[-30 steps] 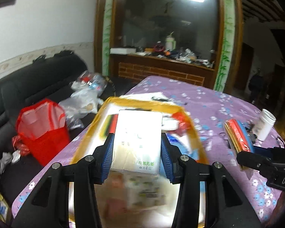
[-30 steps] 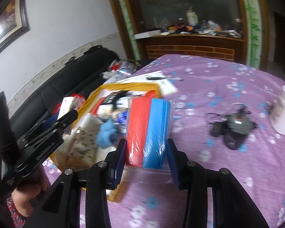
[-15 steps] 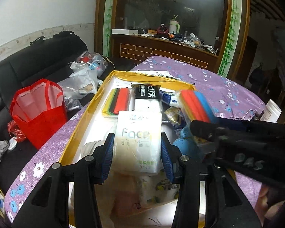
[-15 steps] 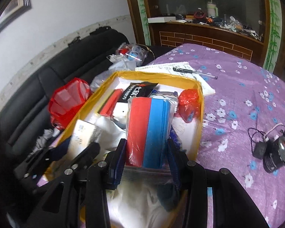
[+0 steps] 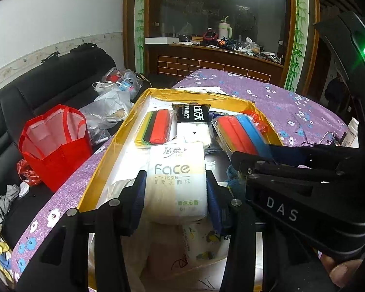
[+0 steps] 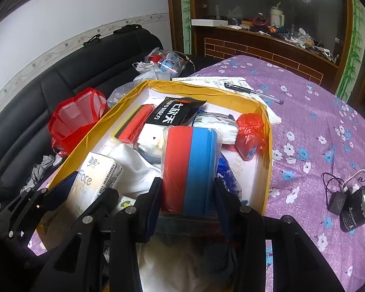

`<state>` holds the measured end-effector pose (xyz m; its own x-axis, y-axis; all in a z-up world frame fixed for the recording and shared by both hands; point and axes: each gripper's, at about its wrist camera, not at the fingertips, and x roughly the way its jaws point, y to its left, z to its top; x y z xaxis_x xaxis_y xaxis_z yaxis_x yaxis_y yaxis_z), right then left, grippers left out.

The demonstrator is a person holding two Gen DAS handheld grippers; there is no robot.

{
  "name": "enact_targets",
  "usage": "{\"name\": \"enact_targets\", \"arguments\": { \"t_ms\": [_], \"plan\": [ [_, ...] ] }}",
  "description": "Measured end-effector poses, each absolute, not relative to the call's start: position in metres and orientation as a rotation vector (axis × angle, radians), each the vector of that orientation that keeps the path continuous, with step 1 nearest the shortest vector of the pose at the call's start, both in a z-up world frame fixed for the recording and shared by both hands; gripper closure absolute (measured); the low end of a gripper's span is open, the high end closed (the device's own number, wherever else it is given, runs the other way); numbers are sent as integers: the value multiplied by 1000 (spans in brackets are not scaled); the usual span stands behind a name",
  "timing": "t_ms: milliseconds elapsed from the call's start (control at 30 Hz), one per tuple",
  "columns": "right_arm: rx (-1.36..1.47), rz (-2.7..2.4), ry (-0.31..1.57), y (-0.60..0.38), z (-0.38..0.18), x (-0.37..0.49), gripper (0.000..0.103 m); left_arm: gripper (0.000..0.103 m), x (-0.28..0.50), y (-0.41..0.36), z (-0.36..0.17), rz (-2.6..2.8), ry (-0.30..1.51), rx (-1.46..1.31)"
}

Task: Organize soft objects
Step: 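Lower the tissue pack and sponge into the box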

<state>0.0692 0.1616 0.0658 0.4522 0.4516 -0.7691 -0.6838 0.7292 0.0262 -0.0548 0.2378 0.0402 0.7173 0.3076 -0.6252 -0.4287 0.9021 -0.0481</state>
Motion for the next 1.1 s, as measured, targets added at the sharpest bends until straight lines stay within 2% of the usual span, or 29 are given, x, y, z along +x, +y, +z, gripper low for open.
{"name": "enact_targets", "arguments": {
  "t_ms": [1100],
  "plan": [
    [-271, 722, 854, 153, 67, 69, 60, 59, -57, 233, 45, 443, 646, -152]
  ]
}}
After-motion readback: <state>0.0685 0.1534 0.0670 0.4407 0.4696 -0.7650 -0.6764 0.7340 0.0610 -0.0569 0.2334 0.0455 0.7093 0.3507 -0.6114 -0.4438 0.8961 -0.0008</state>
